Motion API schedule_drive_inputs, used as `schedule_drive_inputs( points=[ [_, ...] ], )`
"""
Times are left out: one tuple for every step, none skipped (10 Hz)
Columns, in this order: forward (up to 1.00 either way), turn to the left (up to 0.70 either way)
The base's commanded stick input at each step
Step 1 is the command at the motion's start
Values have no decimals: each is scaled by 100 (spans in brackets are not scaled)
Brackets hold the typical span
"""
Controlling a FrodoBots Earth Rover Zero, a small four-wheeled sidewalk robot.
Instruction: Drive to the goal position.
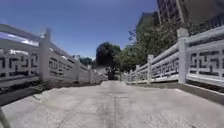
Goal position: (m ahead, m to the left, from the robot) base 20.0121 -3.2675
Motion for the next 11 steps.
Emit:
schedule_drive_inputs(
  points=[
    [45, 0],
    [45, 0],
    [45, 0],
    [45, 0],
    [45, 0],
    [45, 0],
    [45, -10],
    [45, -27],
    [45, -20],
    [45, 0],
    [45, 0]
  ],
)
